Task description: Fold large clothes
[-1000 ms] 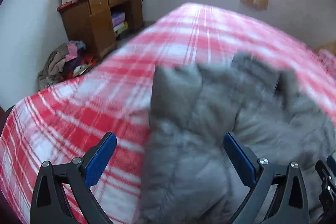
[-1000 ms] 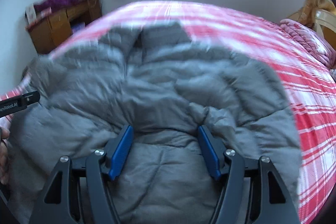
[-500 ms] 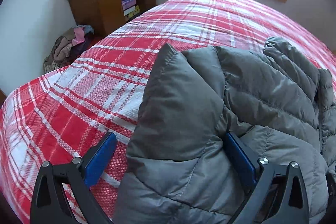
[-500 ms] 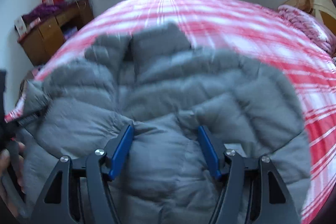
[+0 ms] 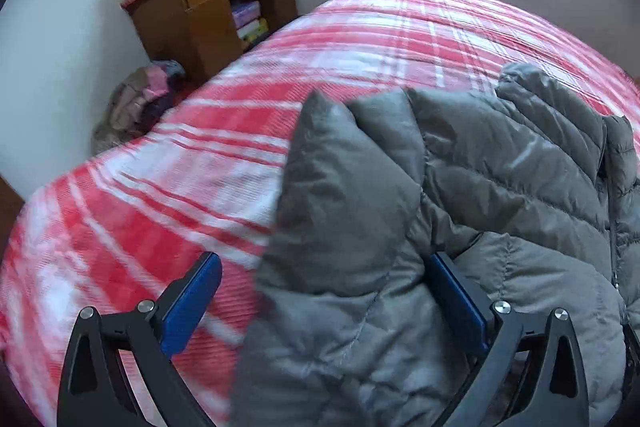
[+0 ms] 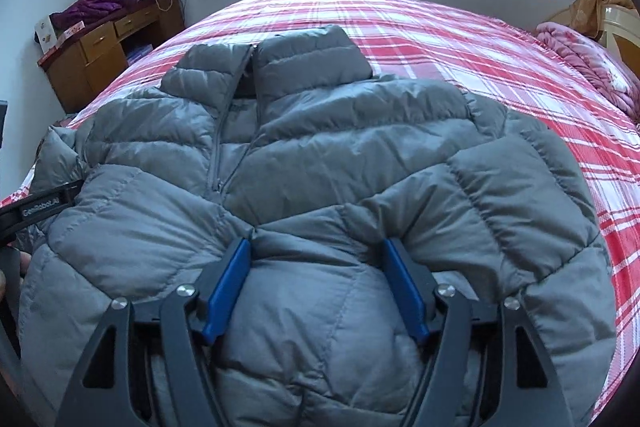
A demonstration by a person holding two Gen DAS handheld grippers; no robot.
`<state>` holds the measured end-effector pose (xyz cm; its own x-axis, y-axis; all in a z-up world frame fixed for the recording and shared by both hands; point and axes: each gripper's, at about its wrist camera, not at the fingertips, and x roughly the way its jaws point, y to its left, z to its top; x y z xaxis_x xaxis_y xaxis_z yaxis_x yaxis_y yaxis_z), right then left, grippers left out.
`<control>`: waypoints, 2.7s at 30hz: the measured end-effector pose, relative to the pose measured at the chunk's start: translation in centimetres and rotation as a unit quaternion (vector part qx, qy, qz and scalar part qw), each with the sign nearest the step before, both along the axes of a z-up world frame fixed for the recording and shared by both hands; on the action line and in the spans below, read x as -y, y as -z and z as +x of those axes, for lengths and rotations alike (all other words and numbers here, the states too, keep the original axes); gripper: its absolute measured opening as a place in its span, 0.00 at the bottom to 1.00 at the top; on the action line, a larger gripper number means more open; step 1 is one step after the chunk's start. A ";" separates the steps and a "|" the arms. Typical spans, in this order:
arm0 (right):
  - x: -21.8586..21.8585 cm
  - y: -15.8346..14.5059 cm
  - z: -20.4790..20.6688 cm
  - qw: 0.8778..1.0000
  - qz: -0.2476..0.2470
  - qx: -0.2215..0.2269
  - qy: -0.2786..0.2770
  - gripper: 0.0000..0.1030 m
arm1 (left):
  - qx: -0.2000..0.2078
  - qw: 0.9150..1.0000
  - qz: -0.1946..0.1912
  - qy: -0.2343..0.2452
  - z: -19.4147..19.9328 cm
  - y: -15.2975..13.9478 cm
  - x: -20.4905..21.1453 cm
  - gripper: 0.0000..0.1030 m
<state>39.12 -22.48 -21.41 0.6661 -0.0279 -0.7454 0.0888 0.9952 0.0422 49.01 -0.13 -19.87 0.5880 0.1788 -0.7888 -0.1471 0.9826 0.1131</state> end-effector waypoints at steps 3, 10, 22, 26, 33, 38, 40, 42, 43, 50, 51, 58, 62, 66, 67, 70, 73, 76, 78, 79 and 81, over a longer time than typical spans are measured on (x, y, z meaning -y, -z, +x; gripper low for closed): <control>0.6 -1.6 -0.2 0.999 0.018 -0.022 -0.028 0.81 | 0.051 0.998 -0.002 0.022 -0.6 -5.0 0.1 0.99; 3.9 -8.4 3.8 1.000 0.020 0.015 -0.011 0.94 | 0.029 0.997 -0.047 0.061 6.7 -8.8 5.0 0.99; 7.9 -8.0 17.6 0.995 0.079 -0.020 0.055 0.95 | -0.041 0.991 -0.110 0.066 18.8 -4.9 11.1 0.99; 7.6 -6.1 20.2 0.995 0.074 -0.053 0.043 0.95 | -0.061 0.991 -0.088 0.085 19.7 -2.3 12.2 0.99; 7.7 -3.7 20.5 0.993 0.069 -0.094 -0.014 0.34 | -0.068 0.975 -0.129 0.166 16.7 -2.2 12.5 0.18; 8.2 -6.0 16.5 0.996 0.048 -0.062 -0.043 0.12 | 0.003 0.972 -0.113 0.206 11.3 -5.8 11.0 0.10; 8.6 -7.1 14.8 0.996 0.047 -0.049 -0.052 0.10 | 0.018 0.972 -0.108 0.207 9.6 -6.4 10.0 0.08; 8.8 -8.0 13.1 0.997 0.042 -0.037 -0.061 0.09 | 0.032 0.971 -0.109 0.208 8.0 -6.7 8.9 0.07; 8.9 -8.3 12.1 0.997 0.037 -0.030 -0.067 0.08 | 0.037 0.972 -0.108 0.207 7.4 -6.7 8.6 0.07; 8.8 -6.7 8.7 0.997 0.008 -0.014 -0.071 0.06 | 0.018 0.976 -0.103 0.192 5.6 -2.7 7.9 0.05; 8.9 -6.2 8.3 0.997 0.010 -0.014 -0.069 0.06 | 0.013 0.977 -0.101 0.190 5.5 -2.0 7.9 0.05; 9.5 -2.4 7.6 0.998 -0.003 -0.038 -0.059 0.05 | 0.003 0.977 -0.083 0.196 4.7 0.0 8.2 0.05; 9.7 -1.8 7.4 0.998 -0.006 -0.040 -0.057 0.05 | 0.019 0.978 -0.049 0.200 3.3 -1.7 8.4 0.06; 10.1 -2.9 6.7 0.997 0.000 -0.036 -0.066 0.10 | 0.044 0.979 -0.034 0.195 1.7 -5.3 7.3 0.36; 10.4 -3.4 6.4 0.997 0.006 -0.037 -0.070 0.15 | 0.056 0.979 -0.033 0.192 1.4 -6.0 6.8 0.66; 11.4 -4.6 5.2 0.997 0.002 -0.041 -0.061 0.52 | 0.118 0.980 -0.022 0.160 0.7 -8.8 5.1 0.92; 12.3 -6.3 4.0 0.999 -0.021 -0.027 -0.037 0.52 | 0.133 0.982 -0.016 0.134 2.3 -10.5 4.9 0.92; 12.4 -8.9 3.8 1.000 -0.022 0.019 -0.012 0.52 | 0.125 0.988 -0.014 0.088 4.9 -10.7 6.0 0.92; 11.5 -10.1 4.5 0.999 0.000 0.042 -0.018 0.52 | 0.115 0.989 -0.020 0.087 6.3 -9.8 7.3 0.92; 10.6 -10.5 5.2 0.998 0.016 0.054 -0.027 0.53 | 0.114 0.990 -0.001 0.082 6.8 -8.9 8.3 0.92; 9.0 -10.4 6.6 0.996 0.046 0.062 -0.047 0.53 | 0.097 0.991 0.019 0.086 7.2 -6.8 9.5 0.92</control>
<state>45.75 -31.50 -11.05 0.7500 0.1037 -0.6533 -0.0170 0.9903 0.1376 56.22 -9.60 -13.08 0.7525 0.0900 -0.6524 -0.0009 0.9907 0.1357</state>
